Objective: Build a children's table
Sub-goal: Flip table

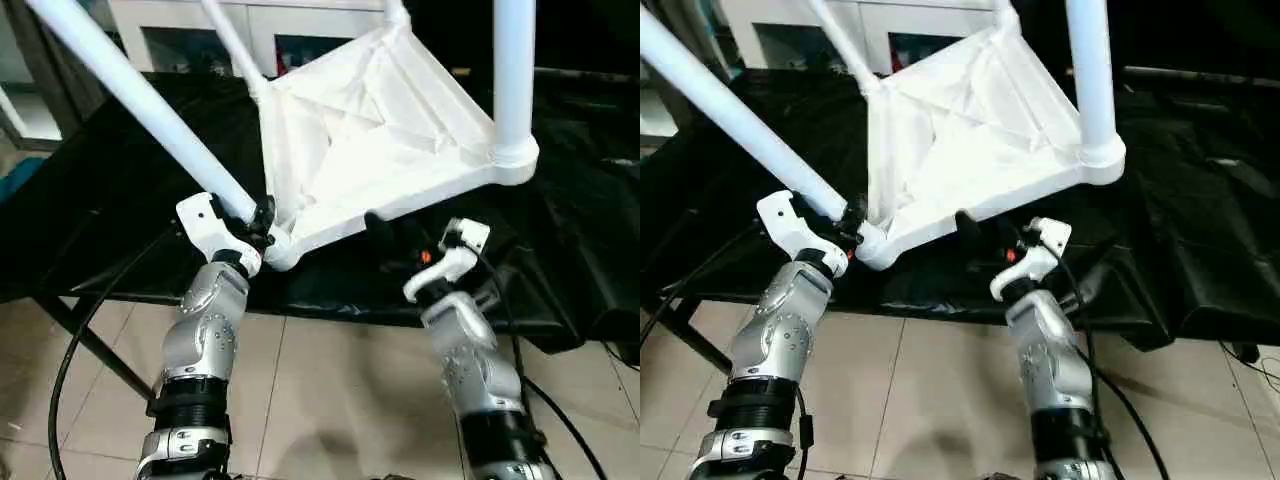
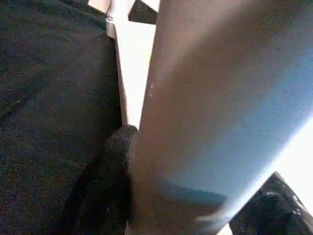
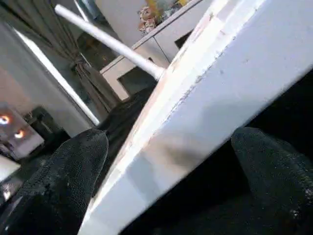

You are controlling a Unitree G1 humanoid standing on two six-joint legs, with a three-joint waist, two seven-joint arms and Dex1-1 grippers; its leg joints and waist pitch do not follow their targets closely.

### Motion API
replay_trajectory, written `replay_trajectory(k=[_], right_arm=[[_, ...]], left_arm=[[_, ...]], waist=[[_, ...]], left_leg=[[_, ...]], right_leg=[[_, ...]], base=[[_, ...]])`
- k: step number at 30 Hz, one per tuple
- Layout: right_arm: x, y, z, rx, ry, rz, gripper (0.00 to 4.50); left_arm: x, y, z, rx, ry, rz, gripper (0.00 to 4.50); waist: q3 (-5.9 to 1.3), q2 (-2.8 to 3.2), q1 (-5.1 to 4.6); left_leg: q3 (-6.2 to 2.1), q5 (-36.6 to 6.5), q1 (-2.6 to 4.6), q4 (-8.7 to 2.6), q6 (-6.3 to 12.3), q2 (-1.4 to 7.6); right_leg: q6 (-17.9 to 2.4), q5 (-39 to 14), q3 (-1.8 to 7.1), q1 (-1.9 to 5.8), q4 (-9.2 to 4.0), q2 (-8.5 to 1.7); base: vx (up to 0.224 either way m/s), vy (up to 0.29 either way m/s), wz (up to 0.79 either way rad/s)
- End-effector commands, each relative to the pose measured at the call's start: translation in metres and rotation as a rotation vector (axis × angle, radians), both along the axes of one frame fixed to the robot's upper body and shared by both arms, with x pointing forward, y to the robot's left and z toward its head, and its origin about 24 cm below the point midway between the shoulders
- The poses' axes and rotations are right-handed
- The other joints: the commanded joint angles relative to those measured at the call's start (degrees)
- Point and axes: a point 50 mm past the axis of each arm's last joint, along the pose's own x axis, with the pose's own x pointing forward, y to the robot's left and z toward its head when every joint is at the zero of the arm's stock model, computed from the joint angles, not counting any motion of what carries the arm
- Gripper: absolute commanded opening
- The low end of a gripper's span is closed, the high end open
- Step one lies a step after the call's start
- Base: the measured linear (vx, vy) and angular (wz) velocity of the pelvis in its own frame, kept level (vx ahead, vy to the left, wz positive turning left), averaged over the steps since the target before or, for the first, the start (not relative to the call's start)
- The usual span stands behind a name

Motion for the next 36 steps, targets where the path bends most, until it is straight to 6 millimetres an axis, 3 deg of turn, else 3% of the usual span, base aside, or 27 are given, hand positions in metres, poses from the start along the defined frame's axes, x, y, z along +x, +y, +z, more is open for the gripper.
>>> replay_trajectory(k=[1, 6, 9, 12, 21, 24, 25, 34, 36], right_arm=[[0.011, 0.001, 0.005, 0.044, 0.02, -0.022, 4.5], [0.028, 0.004, 0.008, 0.076, 0.079, -0.057, 4.5], [0.039, 0.006, 0.009, 0.102, 0.119, -0.076, 4.5], [0.046, 0.004, 0.008, 0.115, 0.146, -0.097, 4.5], [0.062, 0.003, 0.019, 0.165, 0.164, -0.147, 4.5], [0.063, 0.002, 0.02, 0.187, 0.163, -0.159, 4.5], [0.064, 0.001, 0.021, 0.2, 0.161, -0.163, 4.22], [0.065, -0.002, 0.019, 0.174, 0.156, -0.166, 3.67], [0.065, -0.002, 0.018, 0.169, 0.157, -0.173, 3.34]], left_arm=[[-0.002, -0.005, -0.001, -0.059, 0.008, -0.022, 2.17], [-0.003, -0.008, -0.001, -0.053, 0.009, -0.038, 2.17], [-0.005, -0.009, 0.0, -0.05, 0.005, -0.047, 2.17], [-0.006, -0.009, -0.001, -0.053, 0.006, -0.048, 2.17], [-0.01, -0.015, -0.003, -0.051, 0.013, -0.078, 2.17], [-0.009, -0.015, -0.003, -0.052, 0.013, -0.077, 2.17], [-0.009, -0.015, -0.003, -0.051, 0.011, -0.079, 2.17], [-0.007, -0.015, -0.002, -0.044, 0.008, -0.079, 2.17], [-0.007, -0.016, -0.002, -0.042, 0.007, -0.08, 2.17]], waist=[[-4.14, -1.11, 0.14], [-4.39, -1.2, 0.26], [-4.82, -1.5, 0.62], [-4.76, -1.52, 0.92], [-4.38, -1.53, 0.91], [-4.51, -1.63, 0.94], [-4.56, -1.57, 0.98], [-4.68, -1.43, 0.96], [-4.65, -1.47, 0.93]], left_leg=[[0.29, 8.16, -0.48, -3.57, 11.16, 1.66], [0.45, 9.97, -0.48, -3.25, 11.58, 1.46], [0.62, 12.5, -0.64, -2.66, 13.05, 1.25], [0.77, 11.9, -0.77, -2.45, 13.87, 1.39], [0.88, 6.43, -0.83, -2.81, 11.64, 1.68], [0.87, 7.31, -0.78, -2.7, 11.75, 1.62], [0.89, 8.07, -0.8, -2.63, 12.22, 1.57], [0.89, 8.41, -0.81, -2.48, 12.73, 1.57], [0.9, 8.52, -0.88, -2.46, 12.73, 1.52]], right_leg=[[-17.24, 2.05, 1.23, 3.64, -2.39, -2.68], [-17.71, 3.8, 1.21, 3.56, -1.98, -2.63], [-18.64, 7.95, 1.22, 3.31, -1.25, -2.46], [-18.92, 7.06, 1.14, 3.09, -1.19, -2.5], [-17.64, 0.21, 1.01, 2.95, -1.71, -2.56], [-17.48, 1.91, 1.08, 2.98, -1.53, -2.52], [-17.69, 2.98, 1.05, 2.94, -1.43, -2.44], [-18.34, 2.92, 0.95, 2.94, -1.37, -2.44], [-18.39, 2.97, 0.94, 3.0, -1.4, -2.42]], base=[[0.0, 0.0, 0.0], [0.0, 0.0, 0.0], [0.0, 0.0, 0.0], [0.0, 0.0, 0.0], [0.0, 0.0, 0.0], [0.0, 0.0, 0.0], [0.0, 0.0, 0.0], [0.0, 0.0, 0.0], [0.0, 0.0, 0.0]])
